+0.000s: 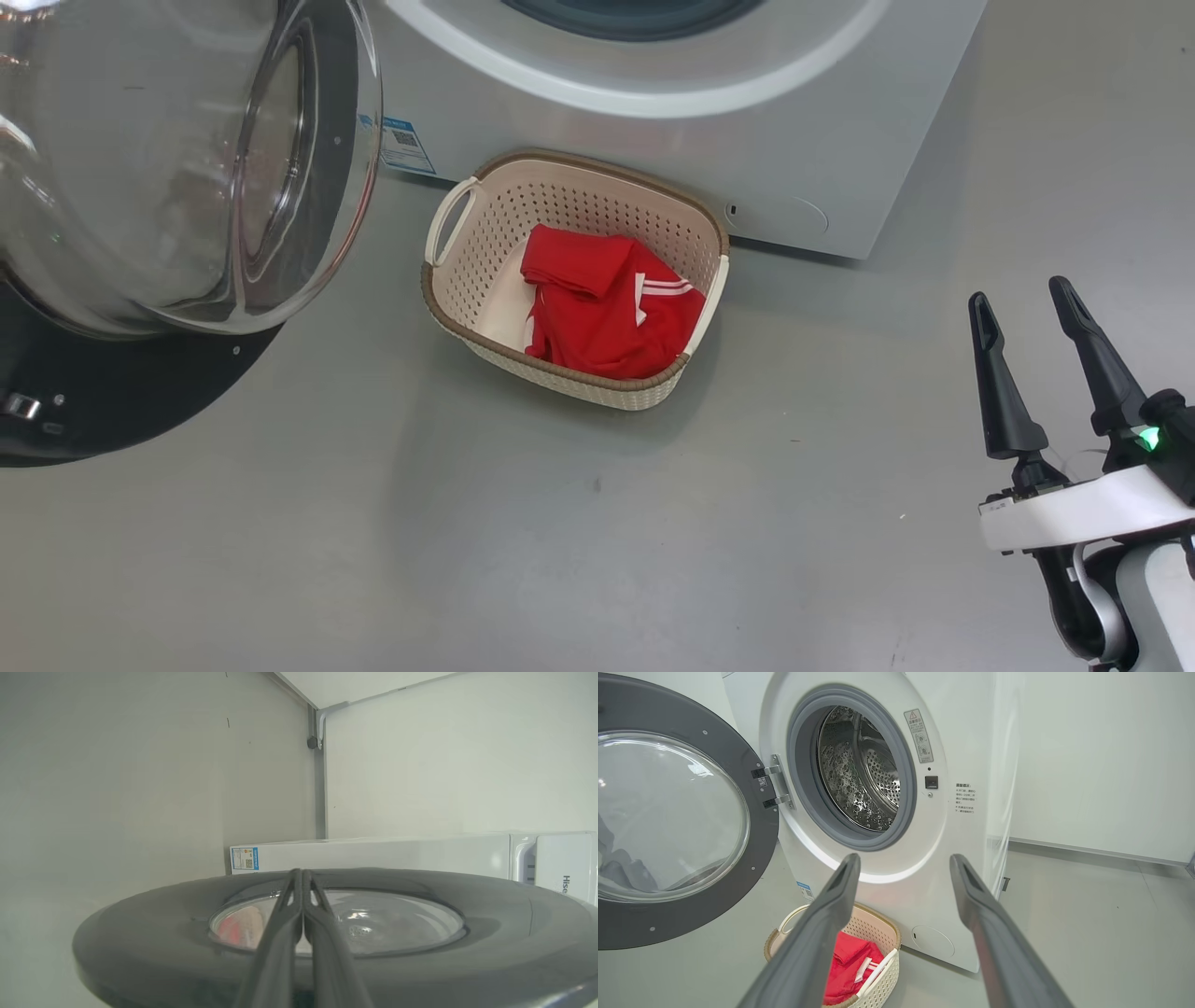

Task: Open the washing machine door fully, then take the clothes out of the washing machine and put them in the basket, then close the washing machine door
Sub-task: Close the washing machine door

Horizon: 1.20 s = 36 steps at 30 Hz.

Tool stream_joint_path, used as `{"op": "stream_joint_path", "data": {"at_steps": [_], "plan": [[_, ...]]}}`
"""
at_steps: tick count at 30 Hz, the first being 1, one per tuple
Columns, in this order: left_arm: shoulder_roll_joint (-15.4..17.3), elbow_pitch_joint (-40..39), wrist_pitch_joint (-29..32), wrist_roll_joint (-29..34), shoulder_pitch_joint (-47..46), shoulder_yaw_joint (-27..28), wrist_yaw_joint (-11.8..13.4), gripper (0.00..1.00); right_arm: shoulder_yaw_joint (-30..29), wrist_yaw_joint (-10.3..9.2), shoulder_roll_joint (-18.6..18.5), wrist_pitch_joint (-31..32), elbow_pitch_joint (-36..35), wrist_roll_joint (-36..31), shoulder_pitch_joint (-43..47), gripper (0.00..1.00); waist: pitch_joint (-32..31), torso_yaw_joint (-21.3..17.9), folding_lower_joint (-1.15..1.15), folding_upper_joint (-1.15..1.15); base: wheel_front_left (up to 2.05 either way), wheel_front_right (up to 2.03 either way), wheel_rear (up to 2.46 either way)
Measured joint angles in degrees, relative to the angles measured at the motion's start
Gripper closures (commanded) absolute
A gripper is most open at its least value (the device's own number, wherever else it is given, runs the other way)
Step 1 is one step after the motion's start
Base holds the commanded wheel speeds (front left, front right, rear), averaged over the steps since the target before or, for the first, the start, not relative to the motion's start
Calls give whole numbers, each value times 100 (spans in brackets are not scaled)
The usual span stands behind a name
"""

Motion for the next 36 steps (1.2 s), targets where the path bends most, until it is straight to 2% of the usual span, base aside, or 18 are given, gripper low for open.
{"op": "stream_joint_path", "data": {"at_steps": [6,17,27,36], "plan": [[-209,-21,504,-96,219,-171,-212,100,31,-1,40,-26,115,0,32,0,-81,9,0,0,0,0,0],[-532,-305,1535,-692,383,-272,-510,100,86,-49,109,-44,118,0,44,0,-181,40,0,0,0,0,0],[-835,-644,2061,-857,587,-386,-646,100,86,-51,156,-51,120,0,44,0,-179,16,0,0,0,0,0],[-1315,-1081,2624,-1198,756,-575,-779,100,81,-53,182,-77,143,0,44,0,-162,-43,0,0,0,0,0]]}}
